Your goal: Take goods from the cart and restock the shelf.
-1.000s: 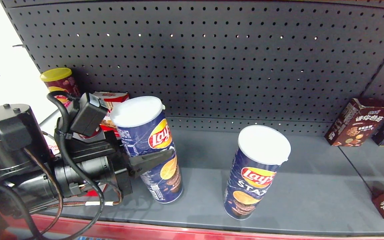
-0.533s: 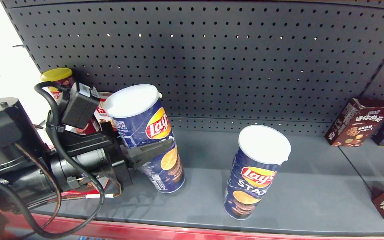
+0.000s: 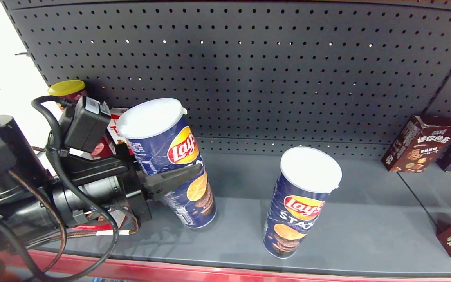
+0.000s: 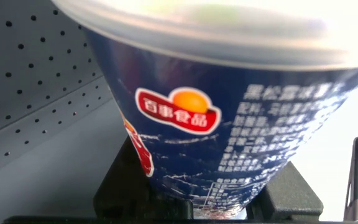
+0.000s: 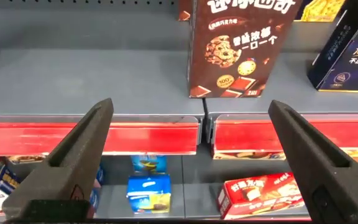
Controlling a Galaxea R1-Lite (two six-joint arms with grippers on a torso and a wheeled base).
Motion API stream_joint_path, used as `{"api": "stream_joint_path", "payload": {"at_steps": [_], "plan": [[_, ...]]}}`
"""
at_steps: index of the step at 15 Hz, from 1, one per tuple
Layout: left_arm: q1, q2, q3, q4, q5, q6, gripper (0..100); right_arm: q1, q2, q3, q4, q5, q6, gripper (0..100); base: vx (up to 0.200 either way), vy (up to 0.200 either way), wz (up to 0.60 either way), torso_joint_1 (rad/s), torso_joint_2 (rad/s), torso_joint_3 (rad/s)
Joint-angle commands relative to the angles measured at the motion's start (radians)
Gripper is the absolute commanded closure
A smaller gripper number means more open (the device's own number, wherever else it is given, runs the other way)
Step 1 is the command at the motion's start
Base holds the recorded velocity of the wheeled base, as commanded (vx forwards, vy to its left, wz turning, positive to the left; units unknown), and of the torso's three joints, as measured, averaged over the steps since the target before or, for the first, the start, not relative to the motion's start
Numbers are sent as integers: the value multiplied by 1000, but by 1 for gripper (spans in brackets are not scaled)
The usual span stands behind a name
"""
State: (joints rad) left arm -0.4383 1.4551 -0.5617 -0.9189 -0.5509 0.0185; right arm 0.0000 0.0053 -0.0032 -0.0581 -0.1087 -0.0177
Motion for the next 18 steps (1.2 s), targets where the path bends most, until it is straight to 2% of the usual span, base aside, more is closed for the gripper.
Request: {"api": "stream_joint_path", "payload": {"at_steps": [1,4,5,6,10,14,17,18], "plan": [[0,-2,5,-1,0,0,100,-2,2,3,0,0,-2,0,0,0,0,0,0,0],[0,-9,5,-1,0,0,100,0,2,3,1,32,1,0,0,0,0,0,0,0],[0,-12,6,-1,-1,0,100,0,2,3,44,147,-16,0,0,0,0,0,0,0],[0,-13,8,-1,-1,0,100,0,2,2,58,159,-31,0,0,0,0,0,0,0],[-2,-13,5,0,0,-3,100,-2,2,2,60,139,15,0,0,0,0,0,0,0],[3,-19,-15,8,5,-32,100,0,2,2,58,138,15,0,0,0,0,0,0,0],[-8,-18,-41,12,91,-34,100,0,2,2,58,138,15,0,0,0,0,0,0,0],[-14,-10,-49,11,100,-34,100,0,2,2,58,138,15,0,0,0,0,0,0,0]]}}
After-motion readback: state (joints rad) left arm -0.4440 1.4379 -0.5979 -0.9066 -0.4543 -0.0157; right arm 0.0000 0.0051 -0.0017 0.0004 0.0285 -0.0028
